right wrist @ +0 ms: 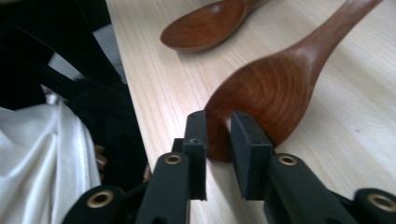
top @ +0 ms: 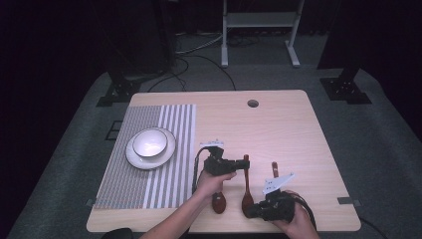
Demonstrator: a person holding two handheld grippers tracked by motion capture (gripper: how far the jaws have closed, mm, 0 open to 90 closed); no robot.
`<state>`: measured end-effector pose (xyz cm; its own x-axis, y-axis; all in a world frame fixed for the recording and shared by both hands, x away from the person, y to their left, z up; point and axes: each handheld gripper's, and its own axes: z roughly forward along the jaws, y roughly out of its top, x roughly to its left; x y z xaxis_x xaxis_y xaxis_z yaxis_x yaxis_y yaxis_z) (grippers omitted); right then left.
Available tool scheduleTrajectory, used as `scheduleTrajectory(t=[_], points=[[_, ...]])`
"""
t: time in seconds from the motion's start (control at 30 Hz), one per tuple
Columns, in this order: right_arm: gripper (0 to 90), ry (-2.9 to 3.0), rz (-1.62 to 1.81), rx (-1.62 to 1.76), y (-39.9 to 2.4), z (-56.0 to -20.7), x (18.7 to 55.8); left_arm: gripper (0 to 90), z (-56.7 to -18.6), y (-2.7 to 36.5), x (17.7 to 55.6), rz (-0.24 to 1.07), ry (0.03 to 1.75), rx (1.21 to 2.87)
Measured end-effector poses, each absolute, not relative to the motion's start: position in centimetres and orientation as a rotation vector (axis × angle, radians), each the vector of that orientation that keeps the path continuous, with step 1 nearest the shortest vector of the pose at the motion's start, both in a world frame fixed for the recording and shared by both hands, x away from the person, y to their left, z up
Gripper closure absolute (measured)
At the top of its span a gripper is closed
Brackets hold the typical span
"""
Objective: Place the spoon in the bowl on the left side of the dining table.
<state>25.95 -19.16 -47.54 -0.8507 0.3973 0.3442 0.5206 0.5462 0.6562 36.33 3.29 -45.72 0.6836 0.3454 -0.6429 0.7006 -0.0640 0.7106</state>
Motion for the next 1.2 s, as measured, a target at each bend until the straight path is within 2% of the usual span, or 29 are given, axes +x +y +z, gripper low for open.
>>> scheduleTrajectory(t=[0.17,0.77,1.2], points=[[67.2,-2.623,-1.210,-0.801,-19.9,-47.1,26.0,84.6,-44.1,3.3,36.3,-0.348,0.832,1.630],[48.1,-2.634,-1.296,-0.910,-22.5,-45.8,26.2,84.7,-39.9,4.6,38.5,-0.189,0.806,1.653],[43.1,-2.629,-1.294,-0.934,-22.5,-45.9,26.4,84.7,-38.1,6.4,40.0,-0.119,0.827,1.648]])
